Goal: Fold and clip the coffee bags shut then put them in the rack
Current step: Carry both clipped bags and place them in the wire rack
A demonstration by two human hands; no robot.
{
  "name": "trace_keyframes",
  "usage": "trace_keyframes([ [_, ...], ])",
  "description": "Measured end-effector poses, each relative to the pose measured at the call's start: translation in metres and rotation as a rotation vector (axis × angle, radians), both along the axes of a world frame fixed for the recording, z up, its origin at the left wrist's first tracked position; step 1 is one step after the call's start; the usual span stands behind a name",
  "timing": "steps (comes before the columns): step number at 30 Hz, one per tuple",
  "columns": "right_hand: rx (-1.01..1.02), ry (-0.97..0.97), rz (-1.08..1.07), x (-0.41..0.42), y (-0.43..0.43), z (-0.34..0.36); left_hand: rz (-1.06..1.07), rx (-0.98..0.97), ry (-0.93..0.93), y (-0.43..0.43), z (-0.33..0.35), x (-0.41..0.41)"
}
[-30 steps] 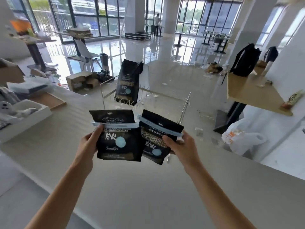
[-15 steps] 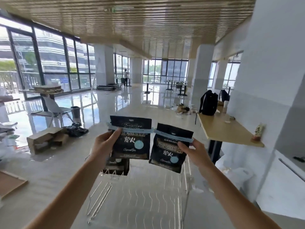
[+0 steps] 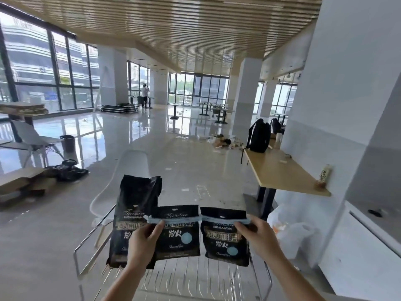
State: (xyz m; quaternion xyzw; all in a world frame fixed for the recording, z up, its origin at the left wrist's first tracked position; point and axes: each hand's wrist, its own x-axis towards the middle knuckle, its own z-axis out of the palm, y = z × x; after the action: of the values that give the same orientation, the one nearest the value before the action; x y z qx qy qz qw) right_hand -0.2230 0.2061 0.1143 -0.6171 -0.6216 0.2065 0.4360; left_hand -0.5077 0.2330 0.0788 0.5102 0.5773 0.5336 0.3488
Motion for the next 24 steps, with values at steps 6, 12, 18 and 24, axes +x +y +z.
trace_keyframes([
  [6,-0.007,-0.075,-0.043,0.006,0.002,0.003,-0.017,0.002,0.373,0.000,-0.011,0.010],
  [12,0.144,-0.490,-0.152,-0.013,-0.014,0.039,-0.050,-0.009,0.136,-0.007,-0.015,0.016],
  [18,0.039,-0.822,0.288,-0.098,0.009,0.060,0.117,0.213,0.181,-0.022,-0.017,0.014],
  [24,-0.095,-1.167,0.291,-0.126,0.046,0.037,0.059,0.230,0.266,-0.028,-0.017,0.018],
])
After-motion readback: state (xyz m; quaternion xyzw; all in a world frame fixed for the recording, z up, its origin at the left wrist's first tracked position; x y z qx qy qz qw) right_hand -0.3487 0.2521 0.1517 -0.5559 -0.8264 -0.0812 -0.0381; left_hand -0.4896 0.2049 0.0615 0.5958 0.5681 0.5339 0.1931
